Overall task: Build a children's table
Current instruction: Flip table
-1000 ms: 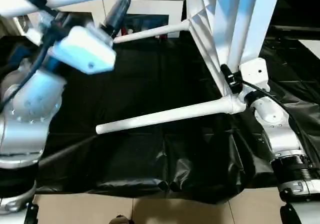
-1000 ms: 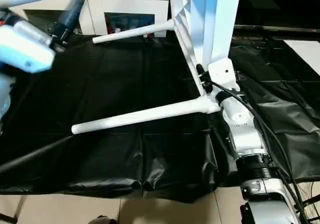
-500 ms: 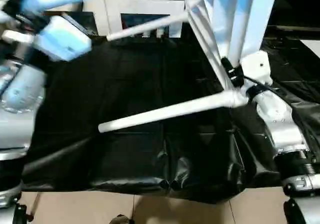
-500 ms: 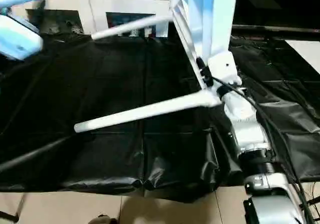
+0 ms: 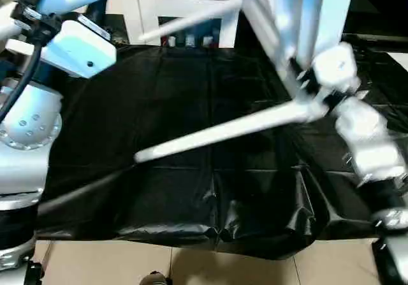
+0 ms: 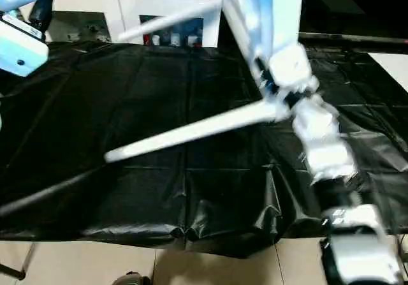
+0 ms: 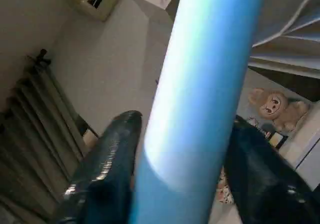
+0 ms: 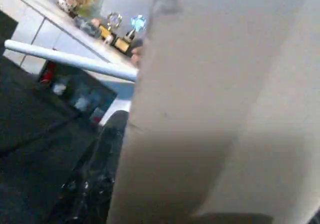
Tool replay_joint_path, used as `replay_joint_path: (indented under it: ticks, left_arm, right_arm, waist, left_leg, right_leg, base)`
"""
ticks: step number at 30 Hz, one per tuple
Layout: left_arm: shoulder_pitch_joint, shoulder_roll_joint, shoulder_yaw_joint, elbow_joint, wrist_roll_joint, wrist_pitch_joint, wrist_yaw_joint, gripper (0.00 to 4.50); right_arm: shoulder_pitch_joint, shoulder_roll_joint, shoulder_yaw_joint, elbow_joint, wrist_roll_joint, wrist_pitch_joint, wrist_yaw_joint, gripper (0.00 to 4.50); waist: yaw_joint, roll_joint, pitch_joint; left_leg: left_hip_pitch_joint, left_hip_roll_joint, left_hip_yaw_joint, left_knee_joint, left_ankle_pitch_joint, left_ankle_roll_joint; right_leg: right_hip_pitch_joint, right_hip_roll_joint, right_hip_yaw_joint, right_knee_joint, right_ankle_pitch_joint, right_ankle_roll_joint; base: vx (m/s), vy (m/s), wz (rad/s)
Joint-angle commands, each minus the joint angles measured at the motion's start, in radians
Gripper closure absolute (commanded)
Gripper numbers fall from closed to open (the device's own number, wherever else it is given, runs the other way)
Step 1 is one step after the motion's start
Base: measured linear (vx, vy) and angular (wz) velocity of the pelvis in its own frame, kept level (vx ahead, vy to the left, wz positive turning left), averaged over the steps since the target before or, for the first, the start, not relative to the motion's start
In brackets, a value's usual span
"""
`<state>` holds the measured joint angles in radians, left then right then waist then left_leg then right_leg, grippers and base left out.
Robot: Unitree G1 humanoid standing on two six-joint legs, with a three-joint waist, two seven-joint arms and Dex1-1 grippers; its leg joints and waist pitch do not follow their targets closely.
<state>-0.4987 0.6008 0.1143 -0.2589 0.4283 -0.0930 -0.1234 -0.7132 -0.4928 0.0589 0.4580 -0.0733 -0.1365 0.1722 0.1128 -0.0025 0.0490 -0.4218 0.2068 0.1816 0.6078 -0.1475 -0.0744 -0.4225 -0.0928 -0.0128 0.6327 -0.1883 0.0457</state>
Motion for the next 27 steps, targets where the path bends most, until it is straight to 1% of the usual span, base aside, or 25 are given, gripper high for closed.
replay_joint_path:
  ticks: [1,2,3,4,5,6,7,9,10,11,13,14,15,16,17,18,19,20,21,22,23,24,25,26,27]
  left_arm:
    - [0.014,-0.012,-0.029,0.007,-0.006,0.003,-0.014,2.14]
    - [0.015,-0.016,-0.027,0.011,-0.010,0.008,-0.015,2.26]
    - [0.016,-0.019,-0.024,0.015,-0.014,0.013,-0.017,2.35]
    - [0.016,-0.019,-0.024,0.015,-0.014,0.013,-0.017,2.38]
    - [0.016,-0.019,-0.024,0.015,-0.014,0.013,-0.017,2.51]
    - [0.015,-0.022,-0.022,0.019,-0.018,0.017,-0.020,2.56]
    - [0.015,-0.027,-0.020,0.022,-0.025,0.025,-0.022,2.56]
    - [0.011,-0.040,-0.019,0.028,-0.047,0.044,-0.031,2.64]
    - [0.008,-0.047,-0.018,0.030,-0.058,0.053,-0.034,2.67]
    - [0.005,-0.052,-0.018,0.029,-0.061,0.057,-0.033,2.70]
    - [0.002,-0.057,-0.017,0.028,-0.064,0.060,-0.030,2.76]
    - [0.000,-0.061,-0.015,0.028,-0.066,0.063,-0.029,2.80]
    - [-0.002,-0.069,-0.011,0.027,-0.074,0.069,-0.027,2.83]
    - [-0.002,-0.089,-0.003,0.027,-0.094,0.084,-0.025,2.84]
    - [-0.002,-0.089,-0.003,0.027,-0.094,0.084,-0.025,2.86]
    - [-0.002,-0.097,0.000,0.028,-0.104,0.090,-0.024,2.86]
    - [-0.001,-0.110,0.004,0.028,-0.115,0.099,-0.019,2.88]
    - [0.000,-0.127,0.007,0.026,-0.129,0.114,-0.018,2.88]
    - [0.001,-0.139,0.009,0.025,-0.138,0.125,-0.018,2.88]
    - [0.002,-0.141,0.009,0.025,-0.140,0.126,-0.018,2.88]
    - [0.010,-0.170,0.009,0.023,-0.165,0.147,-0.013,2.88]
    - [0.014,-0.181,0.009,0.021,-0.171,0.153,-0.010,2.88]
    - [0.014,-0.181,0.009,0.021,-0.171,0.153,-0.010,2.89]
    - [0.017,-0.190,0.008,0.019,-0.173,0.156,-0.006,2.89]
    - [0.028,-0.208,0.005,0.017,-0.176,0.158,0.004,2.89]
  right_arm:
    - [-0.077,-0.064,0.028,-0.070,-0.130,-0.124,0.014,2.45]
    - [-0.105,-0.078,0.032,-0.062,-0.131,-0.120,0.032,2.45]
    - [-0.131,-0.092,0.038,-0.052,-0.130,-0.115,0.053,2.45]
    - [-0.131,-0.092,0.038,-0.052,-0.130,-0.115,0.053,2.45]
    - [-0.131,-0.092,0.038,-0.052,-0.130,-0.115,0.053,2.45]
    - [-0.153,-0.104,0.047,-0.042,-0.128,-0.114,0.075,2.45]
    - [-0.182,-0.117,0.056,-0.028,-0.117,-0.098,0.119,2.45]
    - [-0.236,-0.150,0.088,0.004,-0.116,-0.074,0.218,2.45]
    - [-0.261,-0.163,0.101,0.021,-0.117,-0.067,0.264,2.45]
    - [-0.287,-0.175,0.108,0.035,-0.127,-0.069,0.285,2.45]
    - [-0.314,-0.184,0.111,0.049,-0.132,-0.073,0.299,2.45]
    - [-0.333,-0.189,0.112,0.062,-0.134,-0.077,0.311,2.45]
    - [-0.365,-0.201,0.119,0.082,-0.142,-0.087,0.329,2.45]
    - [-0.425,-0.222,0.133,0.123,-0.163,-0.109,0.357,2.45]
    - [-0.425,-0.222,0.133,0.123,-0.163,-0.109,0.357,2.45]
    - [-0.448,-0.231,0.139,0.140,-0.172,-0.119,0.369,2.45]
    - [-0.473,-0.240,0.148,0.160,-0.182,-0.129,0.382,2.45]
    - [-0.510,-0.250,0.161,0.192,-0.194,-0.146,0.408,2.45]
    - [-0.534,-0.256,0.169,0.214,-0.201,-0.156,0.425,2.45]
    - [-0.538,-0.256,0.170,0.217,-0.203,-0.158,0.428,2.45]
    - [-0.601,-0.265,0.193,0.260,-0.233,-0.186,0.468,2.45]
    - [-0.627,-0.267,0.202,0.279,-0.246,-0.198,0.479,2.45]
    - [-0.627,-0.267,0.202,0.279,-0.246,-0.198,0.479,2.45]
    - [-0.649,-0.268,0.209,0.293,-0.255,-0.206,0.484,2.45]
    - [-0.694,-0.264,0.219,0.323,-0.267,-0.216,0.487,2.45]
  waist:
    - [-0.003,-0.023,-0.080]
    - [-0.003,-0.021,-0.080]
    - [-0.005,-0.022,-0.079]
    - [-0.004,-0.022,-0.078]
    - [-0.005,-0.022,-0.077]
    - [-0.004,-0.021,-0.078]
    - [-0.005,-0.021,-0.078]
    - [-0.007,-0.026,-0.077]
    - [-0.007,-0.025,-0.077]
    - [-0.008,-0.026,-0.076]
    - [-0.007,-0.025,-0.074]
    - [-0.007,-0.024,-0.074]
    - [-0.009,-0.026,-0.076]
    - [-0.008,-0.026,-0.075]
    - [-0.013,-0.028,-0.077]
    - [-0.011,-0.031,-0.076]
    - [-0.012,-0.029,-0.075]
    - [-0.013,-0.032,-0.075]
    - [-0.013,-0.033,-0.076]
    - [-0.012,-0.033,-0.076]
    - [-0.010,-0.032,-0.077]
    - [-0.010,-0.036,-0.079]
    - [-0.009,-0.036,-0.077]
    - [-0.008,-0.035,-0.072]
    - [-0.011,-0.043,-0.072]
  left_leg:
    - [0.030,-0.002,0.010,-0.049,-0.128,0.046]
    - [0.031,-0.001,0.010,-0.049,-0.135,0.044]
    - [0.030,-0.001,0.009,-0.049,-0.143,0.042]
    - [0.032,-0.001,0.010,-0.049,-0.151,0.041]
    - [0.030,-0.001,0.009,-0.050,-0.160,0.038]
    - [0.032,0.000,0.009,-0.050,-0.164,0.037]
    - [0.031,0.000,0.008,-0.050,-0.162,0.036]
    - [0.029,-0.001,0.009,-0.048,-0.161,0.043]
    - [0.030,0.000,0.009,-0.047,-0.176,0.044]
    - [0.030,-0.001,0.010,-0.046,-0.181,0.046]
    - [0.030,0.000,0.010,-0.046,-0.200,0.043]
    - [0.029,0.000,0.009,-0.047,-0.196,0.040]
    - [0.028,0.000,0.008,-0.046,-0.191,0.038]
    - [0.030,0.001,0.008,-0.046,-0.192,0.038]
    - [0.028,0.001,0.007,-0.044,-0.192,0.036]
    - [0.030,0.001,0.010,-0.042,-0.194,0.043]
    - [0.028,0.002,0.008,-0.042,-0.191,0.045]
    - [0.028,0.003,0.009,-0.041,-0.193,0.048]
    - [0.027,0.002,0.009,-0.039,-0.189,0.051]
    - [0.025,0.003,0.009,-0.038,-0.187,0.053]
    - [0.023,0.003,0.008,-0.035,-0.174,0.057]
    - [0.018,0.002,0.009,-0.030,-0.152,0.066]
    - [0.017,0.003,0.010,-0.029,-0.156,0.070]
    - [0.016,0.002,0.011,-0.029,-0.178,0.071]
    - [0.016,0.004,0.010,-0.031,-0.195,0.064]
  right_leg:
    - [0.044,-0.006,0.006,-0.052,-0.046,-0.174]
    - [0.044,-0.007,0.006,-0.052,-0.054,-0.174]
    - [0.044,-0.006,0.005,-0.052,-0.063,-0.177]
    - [0.042,-0.006,0.005,-0.054,-0.072,-0.177]
    - [0.042,-0.006,0.005,-0.055,-0.088,-0.174]
    - [0.042,-0.008,0.005,-0.055,-0.091,-0.174]
    - [0.043,-0.008,0.005,-0.054,-0.087,-0.173]
    - [0.043,-0.007,0.004,-0.053,-0.083,-0.181]
    - [0.042,-0.008,0.004,-0.053,-0.093,-0.190]
    - [0.041,-0.006,0.005,-0.055,-0.101,-0.192]
    - [0.040,-0.008,0.005,-0.057,-0.128,-0.196]
    - [0.040,-0.008,0.005,-0.056,-0.126,-0.194]
    - [0.041,-0.008,0.004,-0.054,-0.111,-0.198]
    - [0.040,-0.007,0.004,-0.056,-0.108,-0.199]
    - [0.041,-0.006,0.002,-0.050,-0.099,-0.211]
    - [0.038,-0.006,0.004,-0.053,-0.092,-0.215]
    - [0.038,-0.006,0.003,-0.049,-0.085,-0.223]
    - [0.037,-0.005,0.003,-0.049,-0.082,-0.230]
    - [0.039,-0.005,0.003,-0.048,-0.075,-0.232]
    - [0.038,-0.006,0.003,-0.047,-0.071,-0.235]
    - [0.037,-0.006,0.003,-0.043,-0.052,-0.240]
    - [0.037,-0.004,0.003,-0.038,-0.019,-0.245]
    - [0.033,-0.004,0.003,-0.038,-0.020,-0.251]
    - [0.032,-0.004,0.003,-0.042,-0.046,-0.246]
    - [0.031,-0.005,0.003,-0.042,-0.074,-0.239]
  base:
    - [0.000,0.000,0.00]
    - [0.000,0.000,0.00]
    - [0.000,0.000,0.00]
    - [0.000,0.000,0.00]
    - [0.000,0.000,0.00]
    - [0.000,0.000,0.00]
    - [0.000,0.000,0.00]
    - [0.000,0.000,0.00]
    - [0.000,0.000,0.00]
    - [0.000,0.000,0.00]
    - [0.000,0.000,0.00]
    - [0.000,0.000,0.00]
    - [0.000,0.000,0.00]
    - [0.000,0.000,0.00]
    - [0.000,0.000,0.00]
    - [0.000,0.000,0.00]
    - [0.000,0.000,0.00]
    - [0.000,0.000,0.00]
    - [0.000,0.000,0.00]
    - [0.000,0.000,0.00]
    - [0.000,0.000,0.00]
    - [0.000,0.000,0.00]
    - [0.000,0.000,0.00]
    - [0.000,0.000,0.00]
    - [0.000,0.000,0.00]
